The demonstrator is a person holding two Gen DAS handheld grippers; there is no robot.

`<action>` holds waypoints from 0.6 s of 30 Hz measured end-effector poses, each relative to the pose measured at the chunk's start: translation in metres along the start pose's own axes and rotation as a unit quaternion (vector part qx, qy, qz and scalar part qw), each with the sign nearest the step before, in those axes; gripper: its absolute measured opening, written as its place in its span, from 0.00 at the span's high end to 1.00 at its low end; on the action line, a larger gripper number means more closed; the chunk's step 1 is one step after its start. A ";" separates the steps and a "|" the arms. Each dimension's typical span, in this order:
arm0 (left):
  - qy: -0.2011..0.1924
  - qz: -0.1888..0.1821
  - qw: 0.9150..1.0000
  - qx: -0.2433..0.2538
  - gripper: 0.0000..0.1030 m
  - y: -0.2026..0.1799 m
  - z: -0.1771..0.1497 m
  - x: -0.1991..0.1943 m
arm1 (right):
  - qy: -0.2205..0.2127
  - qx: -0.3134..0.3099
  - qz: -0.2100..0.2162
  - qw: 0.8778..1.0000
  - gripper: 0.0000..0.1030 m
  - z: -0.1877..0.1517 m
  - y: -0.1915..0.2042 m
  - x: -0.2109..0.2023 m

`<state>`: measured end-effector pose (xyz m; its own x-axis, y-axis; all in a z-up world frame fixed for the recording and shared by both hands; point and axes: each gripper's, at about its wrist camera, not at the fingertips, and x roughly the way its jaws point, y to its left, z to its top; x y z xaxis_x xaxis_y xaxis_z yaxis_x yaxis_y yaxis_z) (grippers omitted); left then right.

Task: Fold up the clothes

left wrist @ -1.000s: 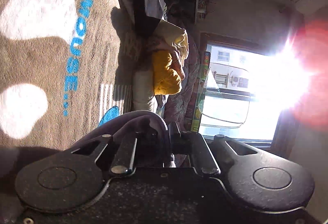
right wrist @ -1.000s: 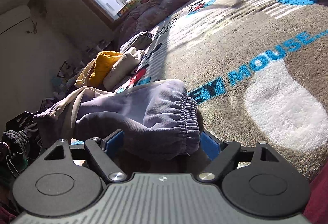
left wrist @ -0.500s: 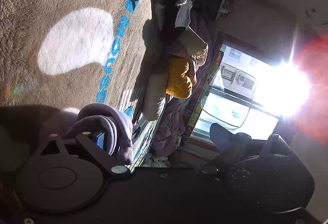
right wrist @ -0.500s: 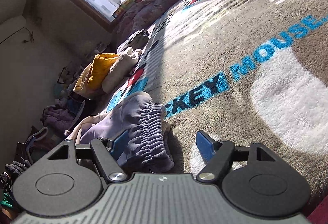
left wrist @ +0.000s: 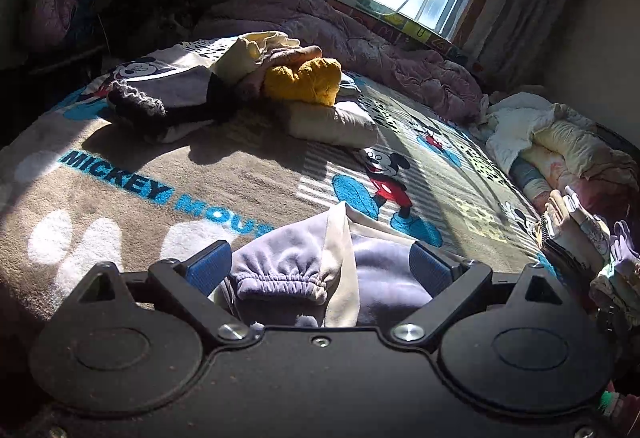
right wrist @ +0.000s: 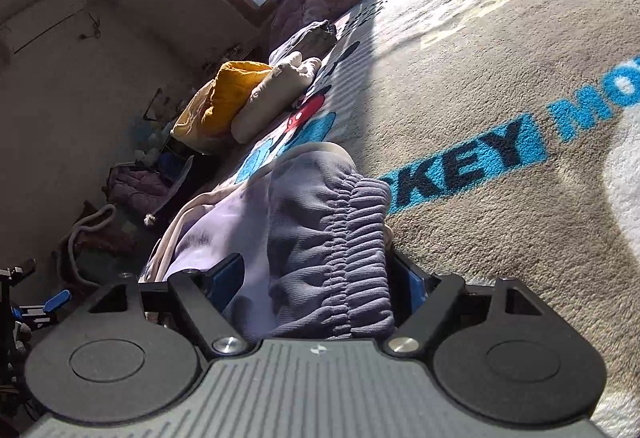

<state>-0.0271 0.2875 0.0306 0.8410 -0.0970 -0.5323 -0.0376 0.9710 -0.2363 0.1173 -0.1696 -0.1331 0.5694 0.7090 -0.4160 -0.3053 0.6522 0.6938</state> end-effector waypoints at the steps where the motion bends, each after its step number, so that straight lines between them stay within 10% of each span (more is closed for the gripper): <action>1: 0.010 0.005 0.999 0.053 0.07 -0.013 -0.003 0.007 | 0.003 -0.006 -0.002 1.000 0.16 0.000 0.003 0.001; 6: 0.067 0.000 0.969 0.238 0.07 -0.056 -0.035 0.053 | 0.007 -0.039 -0.008 0.999 0.13 -0.006 0.011 -0.001; 11: 0.126 0.061 0.910 0.391 0.09 -0.082 -0.073 0.107 | -0.003 -0.036 -0.023 0.999 0.25 -0.005 0.010 -0.007; 13: 0.139 0.097 0.892 0.419 0.31 -0.080 -0.078 0.122 | -0.005 -0.028 -0.020 0.999 0.27 -0.003 0.007 -0.007; 15: 0.158 0.108 0.901 0.389 0.69 -0.067 -0.068 0.131 | -0.009 -0.020 -0.018 1.000 0.30 -0.001 0.005 -0.007; 18: 0.145 0.128 0.925 0.327 0.74 -0.041 -0.036 0.131 | -0.017 -0.006 -0.018 1.000 0.36 0.002 0.000 -0.008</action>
<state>0.0649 0.2273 -0.0587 0.6665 0.1912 -0.7206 0.1988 0.8860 0.4189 0.1138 -0.1762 -0.1289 0.6060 0.6755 -0.4200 -0.2932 0.6805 0.6715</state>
